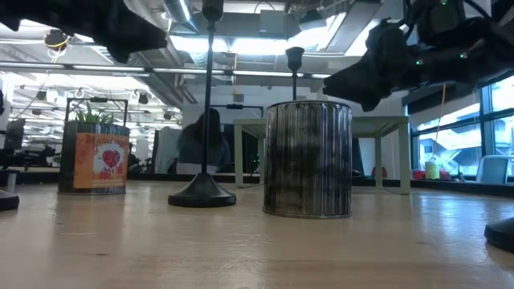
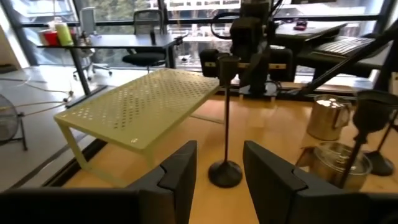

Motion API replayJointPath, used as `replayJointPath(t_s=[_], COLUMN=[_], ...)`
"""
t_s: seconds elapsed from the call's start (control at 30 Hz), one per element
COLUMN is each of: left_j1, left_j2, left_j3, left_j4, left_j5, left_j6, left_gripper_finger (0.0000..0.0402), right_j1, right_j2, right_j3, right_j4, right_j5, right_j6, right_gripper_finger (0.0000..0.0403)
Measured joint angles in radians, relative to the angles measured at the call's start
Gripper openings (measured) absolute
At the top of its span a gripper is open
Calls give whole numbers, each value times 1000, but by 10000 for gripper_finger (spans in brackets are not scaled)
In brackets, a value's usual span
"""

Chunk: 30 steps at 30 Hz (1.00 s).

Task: Pick & Place candle stick holders
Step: Put the black candle holder on the shelf

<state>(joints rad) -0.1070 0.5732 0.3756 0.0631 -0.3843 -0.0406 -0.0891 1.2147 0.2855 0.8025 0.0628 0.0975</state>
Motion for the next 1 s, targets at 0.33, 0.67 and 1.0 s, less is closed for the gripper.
replayJointPath(t_s=[0.33,0.67,1.0], left_j1=[0,0,0], left_j2=[32,32,32], left_j3=[0,0,0], left_j4=[61,50,42], left_j5=[-36,-37,-42], left_j6=[2,2,2], left_gripper_finger=[127,127,127], right_j1=[0,-1,-1], right_j2=[171,252,259], right_j3=[116,206,206], right_j4=[30,-63,-50], right_j5=[1,2,4], right_j6=[-7,-8,-8], right_gripper_finger=[179,179,111])
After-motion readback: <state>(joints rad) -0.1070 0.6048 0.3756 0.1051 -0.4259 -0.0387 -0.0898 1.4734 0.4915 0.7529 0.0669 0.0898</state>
